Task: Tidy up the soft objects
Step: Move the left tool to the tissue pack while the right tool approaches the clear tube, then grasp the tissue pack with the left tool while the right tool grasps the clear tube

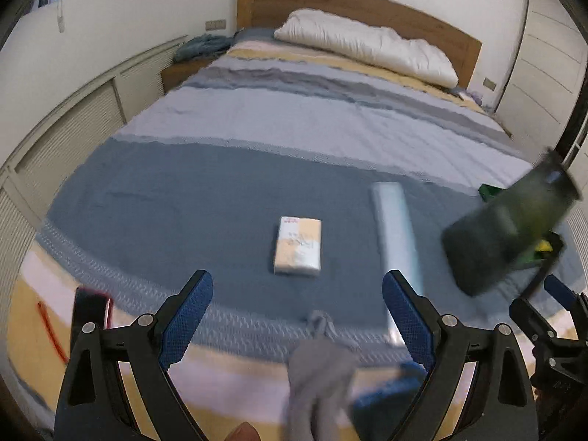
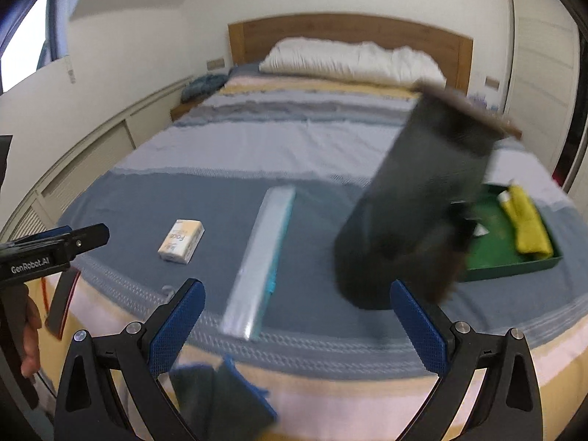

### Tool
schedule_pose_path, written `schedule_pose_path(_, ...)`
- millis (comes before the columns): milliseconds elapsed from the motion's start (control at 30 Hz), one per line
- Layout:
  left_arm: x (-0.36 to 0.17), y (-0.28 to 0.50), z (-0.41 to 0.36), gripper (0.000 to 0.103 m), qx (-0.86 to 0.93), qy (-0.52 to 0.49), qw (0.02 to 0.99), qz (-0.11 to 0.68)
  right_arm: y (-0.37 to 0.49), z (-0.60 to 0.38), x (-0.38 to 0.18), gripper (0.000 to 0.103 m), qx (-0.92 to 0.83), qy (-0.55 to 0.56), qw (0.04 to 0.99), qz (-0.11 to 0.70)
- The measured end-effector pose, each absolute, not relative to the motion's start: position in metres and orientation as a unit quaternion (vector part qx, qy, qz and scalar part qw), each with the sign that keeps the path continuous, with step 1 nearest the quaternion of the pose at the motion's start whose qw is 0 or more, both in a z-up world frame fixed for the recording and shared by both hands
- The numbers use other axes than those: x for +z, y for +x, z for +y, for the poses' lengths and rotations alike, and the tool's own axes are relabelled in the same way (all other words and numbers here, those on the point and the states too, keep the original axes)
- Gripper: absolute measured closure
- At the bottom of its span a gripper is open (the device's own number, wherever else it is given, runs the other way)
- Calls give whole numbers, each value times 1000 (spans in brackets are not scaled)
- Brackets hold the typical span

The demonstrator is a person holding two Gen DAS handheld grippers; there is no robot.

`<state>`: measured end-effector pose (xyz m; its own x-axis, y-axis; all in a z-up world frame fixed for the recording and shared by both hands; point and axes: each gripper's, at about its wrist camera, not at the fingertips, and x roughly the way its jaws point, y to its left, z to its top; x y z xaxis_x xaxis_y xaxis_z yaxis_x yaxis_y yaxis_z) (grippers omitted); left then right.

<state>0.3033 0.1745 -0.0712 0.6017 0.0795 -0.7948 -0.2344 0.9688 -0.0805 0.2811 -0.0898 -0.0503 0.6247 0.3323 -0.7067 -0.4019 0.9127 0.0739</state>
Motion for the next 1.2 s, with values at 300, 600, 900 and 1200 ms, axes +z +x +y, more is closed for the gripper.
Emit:
schedule_pose_path(300, -146, 381, 179, 13, 72, -76, 865, 491, 379, -34, -107, 0, 180, -69, 878, 438)
schedule_pose_path(600, -187, 412, 182, 13, 105, -66, 840, 528, 421, -6, -144, 0, 174, -100, 863, 463)
schedule_pose_path(900, -202, 415, 191, 13, 113, -72, 832, 538, 460, 28, -176, 0, 165, -109, 843, 501)
schedule_pose_path(1200, -210, 429, 184, 13, 128, -56, 831, 539, 480, 43, -192, 0, 160, -105, 843, 503)
